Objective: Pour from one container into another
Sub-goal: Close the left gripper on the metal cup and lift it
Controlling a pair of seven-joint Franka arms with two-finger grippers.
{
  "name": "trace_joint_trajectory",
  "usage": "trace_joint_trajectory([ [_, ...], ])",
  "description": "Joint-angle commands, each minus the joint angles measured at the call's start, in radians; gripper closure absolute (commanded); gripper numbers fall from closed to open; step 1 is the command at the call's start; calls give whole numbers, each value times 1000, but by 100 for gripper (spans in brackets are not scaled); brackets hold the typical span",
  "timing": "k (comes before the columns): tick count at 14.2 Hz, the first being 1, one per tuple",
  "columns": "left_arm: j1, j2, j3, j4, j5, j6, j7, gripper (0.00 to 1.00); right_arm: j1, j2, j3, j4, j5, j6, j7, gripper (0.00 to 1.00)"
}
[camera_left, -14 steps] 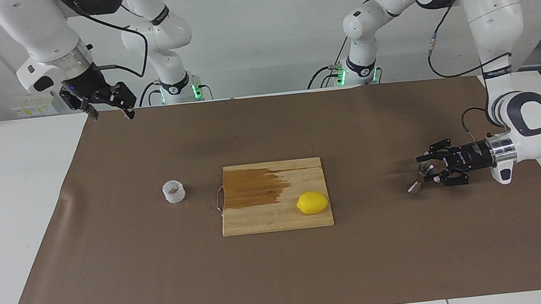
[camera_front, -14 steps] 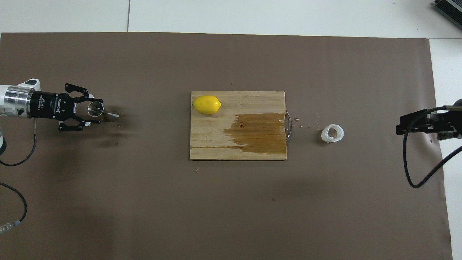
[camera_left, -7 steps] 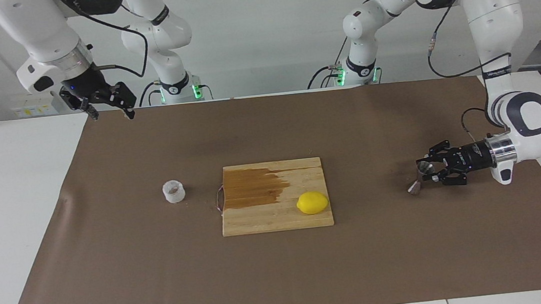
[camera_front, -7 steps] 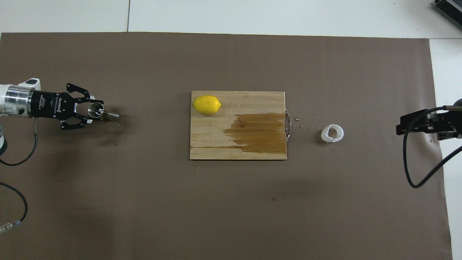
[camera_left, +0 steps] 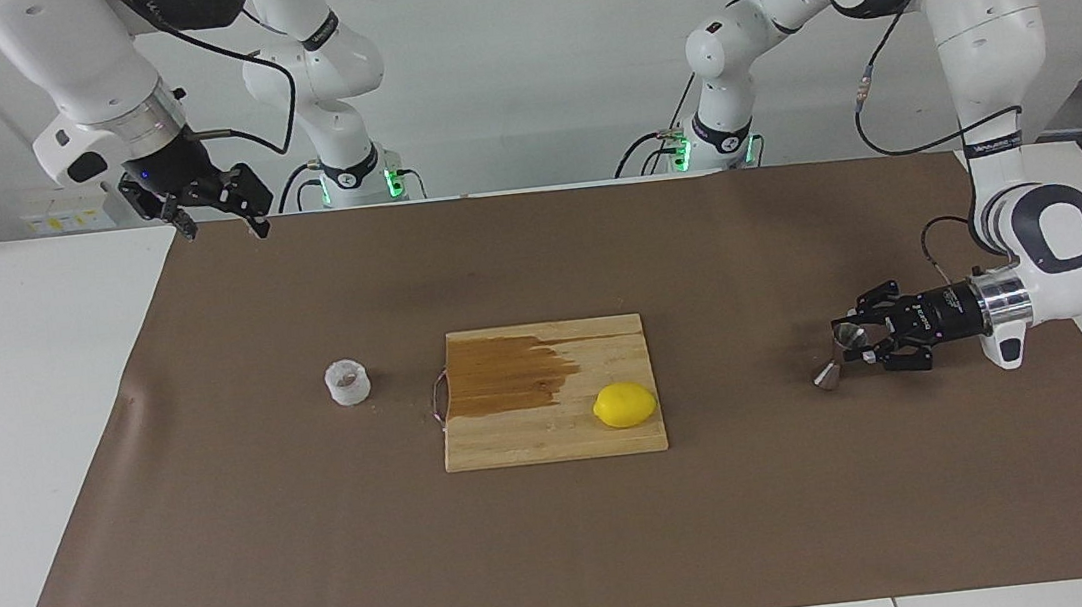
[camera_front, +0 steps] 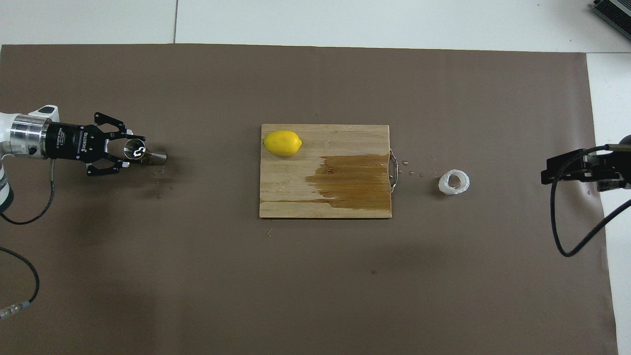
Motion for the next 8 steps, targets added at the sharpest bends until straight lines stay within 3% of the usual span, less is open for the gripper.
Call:
trace_joint_trajectory([
  [1,0,-2,-40,13,-20,9,-62,100,-14,1,5,11,21,-18,-17,0],
  [5,-7,-23,-119,15,-46,18,-150,100,-14,1,5,12,21,-18,-17,0],
  [8,-68,-55,-139,8,-101,66,-248,100,-14,1,6,11,21,-18,-17,0],
])
